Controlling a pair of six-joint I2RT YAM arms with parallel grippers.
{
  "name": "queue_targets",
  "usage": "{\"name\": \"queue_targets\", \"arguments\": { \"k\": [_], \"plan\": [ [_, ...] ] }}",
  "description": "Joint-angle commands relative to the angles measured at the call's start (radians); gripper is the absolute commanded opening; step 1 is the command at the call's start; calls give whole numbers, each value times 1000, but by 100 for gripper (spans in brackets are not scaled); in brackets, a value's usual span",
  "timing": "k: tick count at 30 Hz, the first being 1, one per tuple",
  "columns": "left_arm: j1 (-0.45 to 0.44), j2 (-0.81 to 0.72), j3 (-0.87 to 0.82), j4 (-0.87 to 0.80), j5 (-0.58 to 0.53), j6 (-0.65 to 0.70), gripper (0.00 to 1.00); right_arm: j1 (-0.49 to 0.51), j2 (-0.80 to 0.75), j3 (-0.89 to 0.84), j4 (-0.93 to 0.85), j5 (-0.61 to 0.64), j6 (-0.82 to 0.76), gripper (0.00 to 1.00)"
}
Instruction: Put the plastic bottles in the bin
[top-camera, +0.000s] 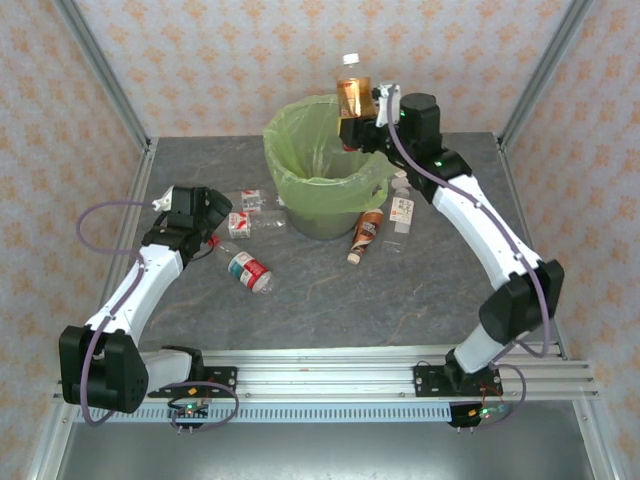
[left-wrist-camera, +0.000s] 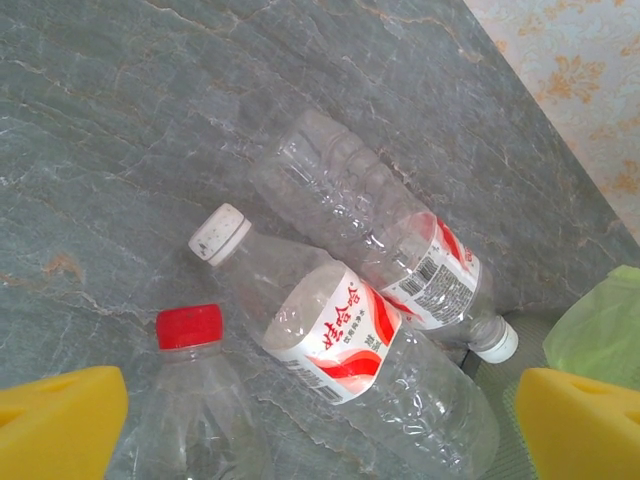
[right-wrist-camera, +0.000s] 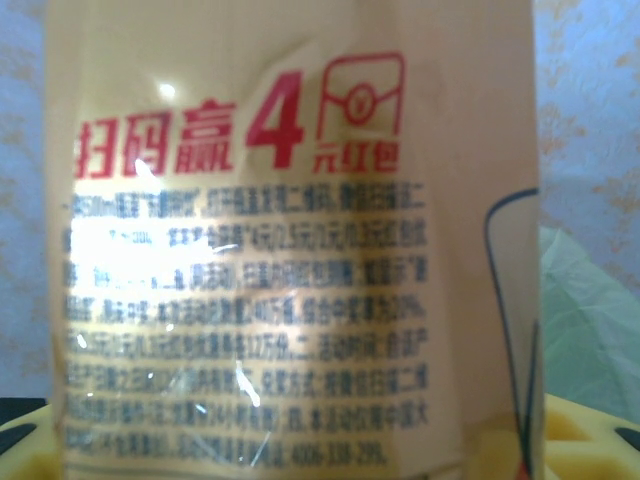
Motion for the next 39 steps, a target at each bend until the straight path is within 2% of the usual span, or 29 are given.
{"name": "queue_targets", "arguments": {
  "k": [1, 11, 17, 26, 29, 35, 39],
  "plan": [
    [-4, -26, -21, -44, 0, -1, 100, 24, 61, 101, -117, 42, -49, 57],
    [-4, -22, -21, -64, -2, 18, 100, 104, 285, 380, -428, 173, -135, 58],
    [-3, -31, -35, -69, -18, 19, 100, 110, 409, 549, -580, 193, -132, 58],
    [-4, -39, -38, -84, -30, 28, 100, 123, 512, 639, -665, 237, -149, 62],
    [-4, -40, -45, -79, -31, 42, 100, 123, 530, 652, -687, 242, -154, 67],
    [-4, -38, -66, -70, -37, 30, 100, 124, 549, 696, -718, 235, -162, 69],
    [-4, -33, -69, -70, -37, 28, 100, 126, 552, 724, -721, 237, -154, 76]
  ]
}}
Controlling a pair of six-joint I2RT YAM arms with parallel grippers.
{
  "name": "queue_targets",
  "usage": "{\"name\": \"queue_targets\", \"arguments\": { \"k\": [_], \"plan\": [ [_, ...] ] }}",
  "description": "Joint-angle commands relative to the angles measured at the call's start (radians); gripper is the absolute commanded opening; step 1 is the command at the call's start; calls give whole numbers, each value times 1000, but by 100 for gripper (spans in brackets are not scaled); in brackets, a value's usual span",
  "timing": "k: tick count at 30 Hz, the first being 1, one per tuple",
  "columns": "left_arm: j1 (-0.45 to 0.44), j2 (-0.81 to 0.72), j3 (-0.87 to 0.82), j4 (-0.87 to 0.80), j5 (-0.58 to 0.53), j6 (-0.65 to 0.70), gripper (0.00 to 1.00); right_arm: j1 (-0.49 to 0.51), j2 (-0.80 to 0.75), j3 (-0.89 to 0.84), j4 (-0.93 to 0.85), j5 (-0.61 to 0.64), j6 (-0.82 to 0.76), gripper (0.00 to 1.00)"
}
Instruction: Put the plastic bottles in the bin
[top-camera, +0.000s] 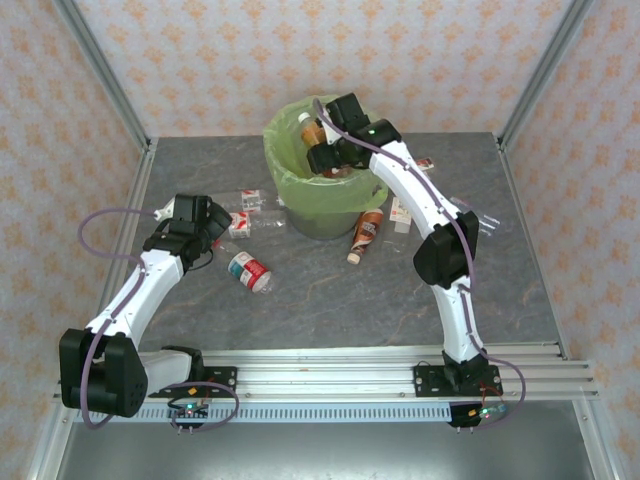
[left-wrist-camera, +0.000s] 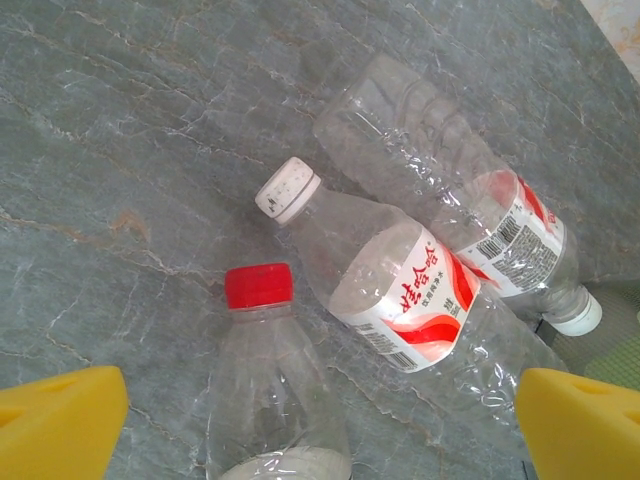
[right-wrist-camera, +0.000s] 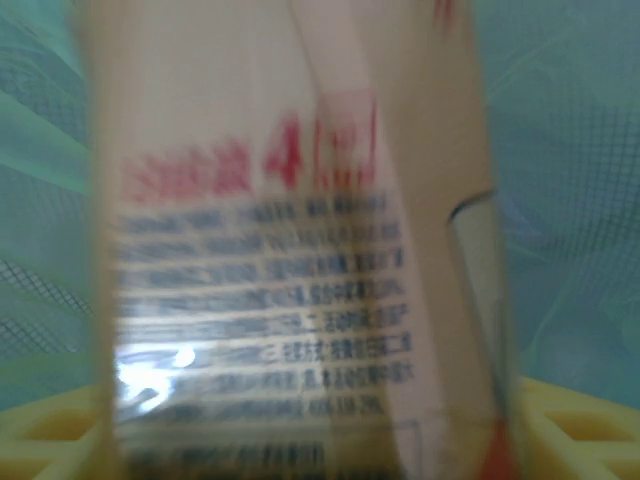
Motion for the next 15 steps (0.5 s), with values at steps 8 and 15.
{"name": "queue_targets", "arguments": {
  "k": [8, 15],
  "plan": [
    [-4, -25, -18, -39, -29, 19, 100, 7, -2, 170, -104, 18, -21, 83],
    [-8, -61, -51, -55, -31, 21, 100, 7, -40, 224, -138, 74, -15, 92]
  ]
}}
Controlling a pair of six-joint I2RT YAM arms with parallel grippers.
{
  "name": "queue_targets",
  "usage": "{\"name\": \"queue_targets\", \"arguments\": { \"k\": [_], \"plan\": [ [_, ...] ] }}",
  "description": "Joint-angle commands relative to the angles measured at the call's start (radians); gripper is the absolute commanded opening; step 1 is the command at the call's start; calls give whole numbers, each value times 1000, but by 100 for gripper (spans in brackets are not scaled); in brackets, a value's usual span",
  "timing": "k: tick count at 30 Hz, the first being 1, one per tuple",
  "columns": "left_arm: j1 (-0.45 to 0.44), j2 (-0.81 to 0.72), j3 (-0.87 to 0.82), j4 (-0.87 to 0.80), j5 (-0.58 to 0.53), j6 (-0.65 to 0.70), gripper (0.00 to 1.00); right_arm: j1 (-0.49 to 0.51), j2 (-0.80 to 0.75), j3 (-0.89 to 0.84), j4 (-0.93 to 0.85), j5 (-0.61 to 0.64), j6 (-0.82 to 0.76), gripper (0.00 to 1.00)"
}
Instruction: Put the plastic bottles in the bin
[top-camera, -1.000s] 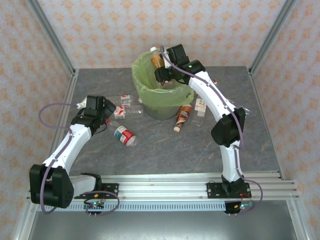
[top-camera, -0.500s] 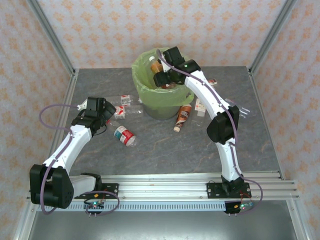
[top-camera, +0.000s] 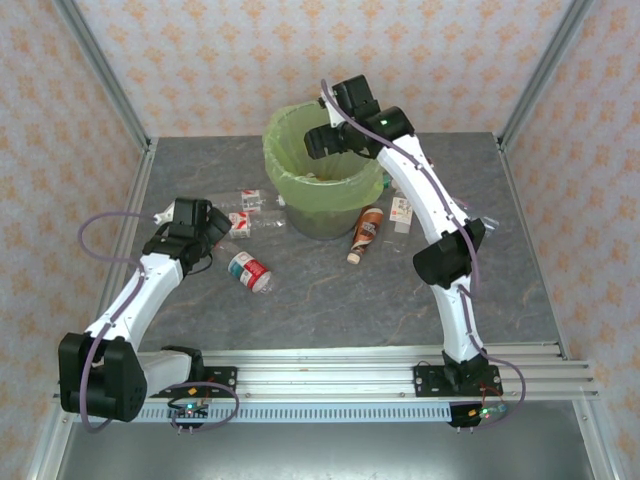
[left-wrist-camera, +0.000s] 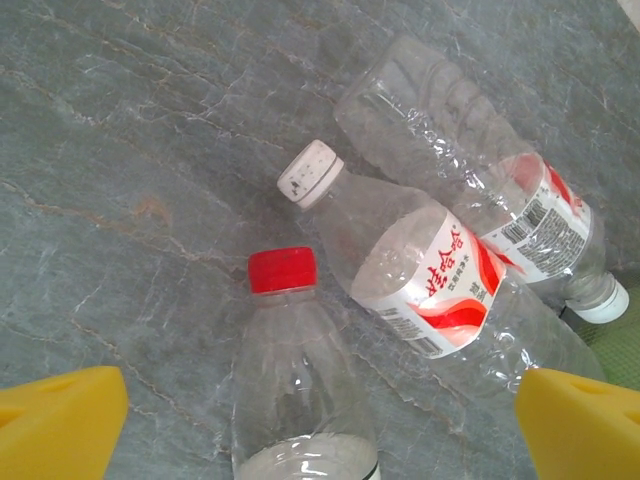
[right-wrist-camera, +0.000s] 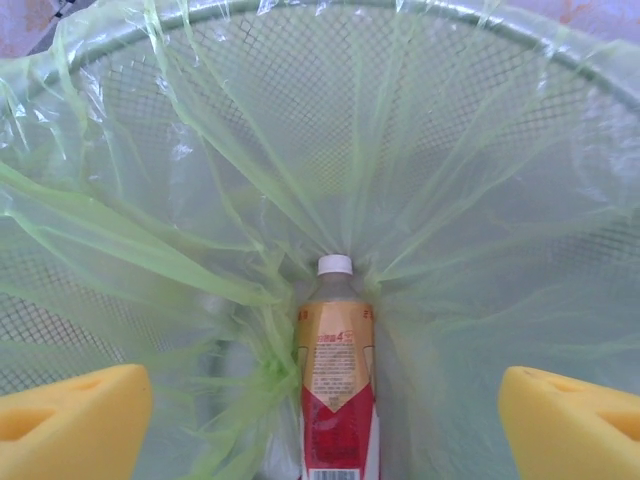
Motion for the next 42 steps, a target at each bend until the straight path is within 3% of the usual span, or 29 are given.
{"name": "queue_targets", "arguments": {
  "k": [1, 5, 8, 19, 27, 30, 42],
  "plan": [
    [-11, -39, -24, -42, -31, 7, 100, 8, -54, 21, -44, 57, -1, 93],
    [-26, -56, -47, -68, -36, -16, 100, 9, -130, -50, -14, 109, -1, 99],
    [-52, -61, -72, -75, -19, -41, 100, 7, -246, -212, 88, 154, 14, 99],
    [-117, 3, -98, -76, 25, -128, 100, 8, -798, -1084, 835, 210, 97, 99],
    [-239, 135, -36, -113, 17, -194, 100, 7, -1007, -1501, 1250, 328, 210, 99],
    [-266, 174, -37, -107, 11, -226, 100, 7, -1060, -1572, 1306, 373, 212, 99],
    [-291, 240, -85, 43, 12, -267, 96, 7, -1155, -1631, 1220, 400, 214, 99]
  ]
}}
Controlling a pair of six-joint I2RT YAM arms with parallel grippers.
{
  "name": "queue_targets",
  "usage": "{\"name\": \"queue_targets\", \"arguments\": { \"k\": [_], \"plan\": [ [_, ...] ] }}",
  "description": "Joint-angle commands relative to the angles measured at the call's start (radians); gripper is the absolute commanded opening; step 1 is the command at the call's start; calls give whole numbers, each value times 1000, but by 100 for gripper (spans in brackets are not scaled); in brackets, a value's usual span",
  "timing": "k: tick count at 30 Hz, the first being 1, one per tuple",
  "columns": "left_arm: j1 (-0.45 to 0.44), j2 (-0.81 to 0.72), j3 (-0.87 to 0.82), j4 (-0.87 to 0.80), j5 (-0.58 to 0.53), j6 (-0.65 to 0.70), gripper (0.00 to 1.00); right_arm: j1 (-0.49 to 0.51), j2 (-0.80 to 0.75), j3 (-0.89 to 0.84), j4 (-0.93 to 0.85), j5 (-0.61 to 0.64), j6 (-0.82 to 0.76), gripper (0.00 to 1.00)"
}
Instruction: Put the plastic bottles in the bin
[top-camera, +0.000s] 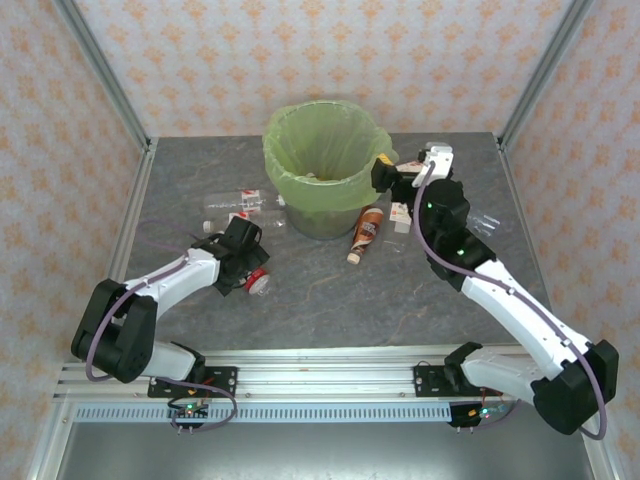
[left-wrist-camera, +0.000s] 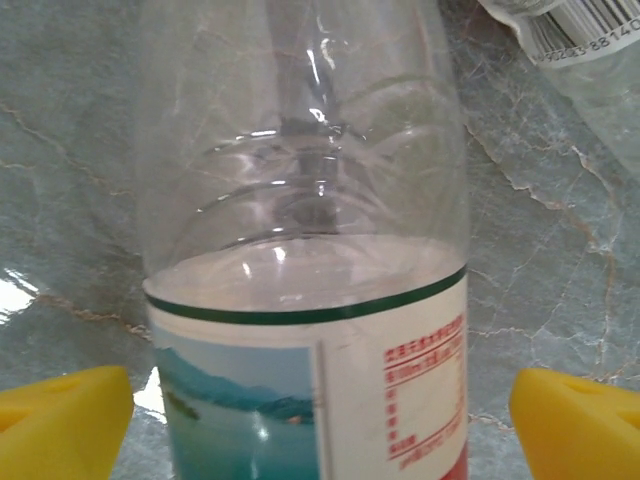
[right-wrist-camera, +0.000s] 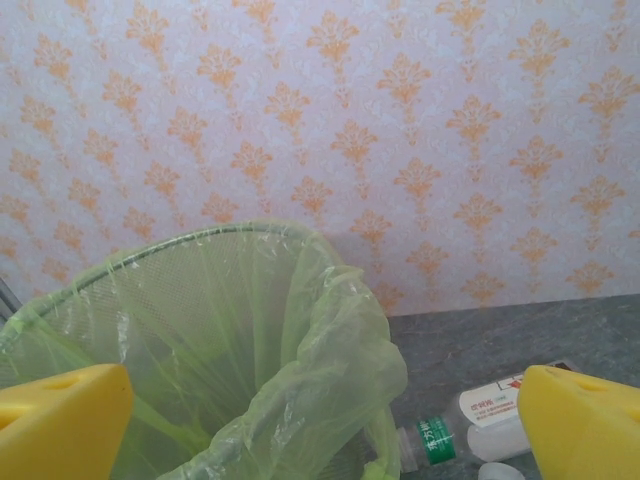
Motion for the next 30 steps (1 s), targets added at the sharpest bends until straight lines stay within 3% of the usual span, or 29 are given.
{"name": "queue_targets", "arguments": {
  "k": [1, 13, 30],
  "plan": [
    [-8, 5, -23, 56, -30, -30, 96, 7, -28, -28, 25, 24, 37, 99],
    [-11, -6, -130, 190, -76, -7, 86, 6, -51, -15, -28, -14, 102, 99],
    [-11, -106, -171, 173, -116, 121, 55, 6, -55, -35, -14, 2, 126, 99]
  ]
}}
